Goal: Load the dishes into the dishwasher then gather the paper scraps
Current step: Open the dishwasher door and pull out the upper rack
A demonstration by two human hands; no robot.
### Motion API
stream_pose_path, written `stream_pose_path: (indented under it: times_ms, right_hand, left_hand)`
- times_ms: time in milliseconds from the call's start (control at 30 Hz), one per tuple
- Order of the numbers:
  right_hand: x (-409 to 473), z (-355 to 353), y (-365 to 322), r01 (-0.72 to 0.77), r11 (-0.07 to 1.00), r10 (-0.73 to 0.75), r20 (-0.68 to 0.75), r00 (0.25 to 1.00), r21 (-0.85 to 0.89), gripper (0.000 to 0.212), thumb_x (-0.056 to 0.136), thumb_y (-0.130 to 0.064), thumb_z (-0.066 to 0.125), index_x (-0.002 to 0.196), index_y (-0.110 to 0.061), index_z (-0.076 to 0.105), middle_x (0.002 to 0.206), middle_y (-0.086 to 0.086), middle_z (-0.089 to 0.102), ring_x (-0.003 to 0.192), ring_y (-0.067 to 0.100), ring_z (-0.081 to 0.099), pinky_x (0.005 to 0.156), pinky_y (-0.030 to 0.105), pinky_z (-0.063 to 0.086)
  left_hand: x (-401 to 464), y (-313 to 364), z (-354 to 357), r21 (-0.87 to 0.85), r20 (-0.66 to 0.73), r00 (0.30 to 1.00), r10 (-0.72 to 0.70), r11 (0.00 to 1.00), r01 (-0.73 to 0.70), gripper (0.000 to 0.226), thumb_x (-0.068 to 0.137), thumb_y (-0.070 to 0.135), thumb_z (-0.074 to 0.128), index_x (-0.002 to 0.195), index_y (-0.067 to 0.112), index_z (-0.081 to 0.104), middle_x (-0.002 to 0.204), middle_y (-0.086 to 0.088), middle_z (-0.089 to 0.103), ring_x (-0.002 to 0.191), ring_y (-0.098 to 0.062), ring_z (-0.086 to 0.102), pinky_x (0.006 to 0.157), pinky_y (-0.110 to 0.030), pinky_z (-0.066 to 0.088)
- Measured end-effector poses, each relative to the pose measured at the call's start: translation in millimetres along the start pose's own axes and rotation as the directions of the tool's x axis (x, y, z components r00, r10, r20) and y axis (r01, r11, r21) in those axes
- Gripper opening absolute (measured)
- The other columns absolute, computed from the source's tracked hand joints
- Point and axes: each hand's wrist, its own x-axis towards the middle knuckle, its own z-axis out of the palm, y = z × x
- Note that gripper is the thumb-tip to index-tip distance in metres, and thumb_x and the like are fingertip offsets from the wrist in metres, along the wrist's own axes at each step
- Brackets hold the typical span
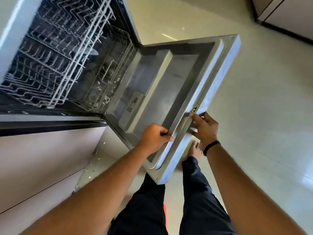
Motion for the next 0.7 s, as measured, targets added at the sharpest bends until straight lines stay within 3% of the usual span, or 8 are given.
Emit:
stream_pose_path:
  times_ms: [67,167,267,367,433,533,633,700]
  right_hand:
    - [9.2,-12.9,10.2,-0.014,1.000,0.014,0.021,1.000,-0.003,0.022,0.073,-0.031,0.079,0.074,-0.021,0.060,0.083,0.011,0.062,0.078,0.024,0.061,0.077,0.061,0.059]
    - [22.0,-28.0,24.6,-0.022,1.000,0.021,0.034,0.999,0.020,0.018,0.081,-0.025,0.078,0.077,-0.022,0.061,0.086,0.011,0.069,0.081,0.022,0.067,0.077,0.049,0.062]
    - [38.9,-39.7,40.1,-0.020,0.999,0.019,0.026,0.999,0.030,0.015,0.085,-0.019,0.077,0.081,-0.022,0.063,0.078,0.006,0.067,0.075,0.018,0.065,0.075,0.048,0.062]
    - [59.5,-52.0,58.2,-0.046,0.998,0.047,-0.005,0.999,0.036,0.011,0.086,-0.018,0.076,0.091,-0.020,0.067,0.078,0.005,0.069,0.081,0.021,0.069,0.069,0.040,0.061]
    - [72.4,-57.2,69.1,-0.074,0.996,0.076,-0.034,0.997,0.040,0.016,0.085,-0.020,0.078,0.099,-0.022,0.070,0.084,0.011,0.073,0.083,0.024,0.070,0.069,0.039,0.061]
    - [94.6,-64.3,86.7,-0.101,0.994,0.104,-0.088,0.991,0.038,0.022,0.084,-0.021,0.078,0.102,-0.032,0.071,0.102,0.020,0.072,0.090,0.035,0.071,0.083,0.050,0.061]
    - [113.6,-70.3,103.7,-0.154,0.986,0.160,-0.098,0.982,0.067,0.054,0.085,-0.022,0.078,0.136,-0.026,0.061,0.095,0.002,0.074,0.098,0.030,0.072,0.090,0.051,0.058]
    - [126.2,-74.2,114.4,-0.177,0.979,0.188,-0.104,0.977,0.105,0.060,0.086,-0.020,0.077,0.142,-0.022,0.055,0.096,-0.001,0.073,0.099,0.024,0.071,0.093,0.047,0.057]
  left_hand:
    - [8.3,-0.5,17.6,0.009,0.008,1.000,-0.022,1.000,0.022,0.017,0.080,0.023,0.085,0.088,0.010,0.079,0.080,0.000,0.077,0.074,-0.010,0.071,0.070,-0.026,0.057]
    - [19.7,-2.3,39.4,0.041,0.017,0.998,-0.053,0.998,0.052,0.015,0.082,0.022,0.084,0.092,0.012,0.080,0.081,0.004,0.076,0.072,-0.003,0.068,0.062,-0.009,0.045]
    - [33.6,-6.2,59.1,0.063,0.015,0.997,-0.071,0.996,0.070,0.015,0.083,0.020,0.082,0.096,0.012,0.079,0.089,0.000,0.077,0.083,-0.011,0.070,0.072,-0.017,0.049]
    - [47.0,-12.7,80.6,0.077,0.045,0.994,-0.095,0.993,0.091,0.022,0.083,0.018,0.082,0.104,0.011,0.077,0.091,-0.001,0.076,0.084,-0.017,0.071,0.080,-0.028,0.057]
    - [54.7,-16.1,93.8,0.060,0.069,0.993,-0.096,0.994,0.092,0.042,0.081,0.012,0.083,0.121,0.016,0.072,0.106,-0.002,0.076,0.098,-0.018,0.072,0.092,-0.033,0.057]
    - [68.4,-16.6,114.7,0.078,0.099,0.991,-0.084,0.994,0.076,0.069,0.082,0.012,0.081,0.144,0.023,0.055,0.129,-0.004,0.069,0.116,-0.021,0.066,0.105,-0.038,0.052]
    - [81.5,-19.5,134.0,0.103,0.086,0.993,-0.078,0.992,0.069,0.067,0.085,0.014,0.077,0.147,0.025,0.053,0.132,-0.006,0.067,0.118,-0.025,0.064,0.105,-0.036,0.051]
    - [89.8,-23.2,145.3,0.115,0.078,0.994,-0.078,0.991,0.068,0.065,0.087,0.013,0.074,0.146,0.026,0.053,0.133,-0.005,0.067,0.119,-0.025,0.064,0.105,-0.033,0.051]
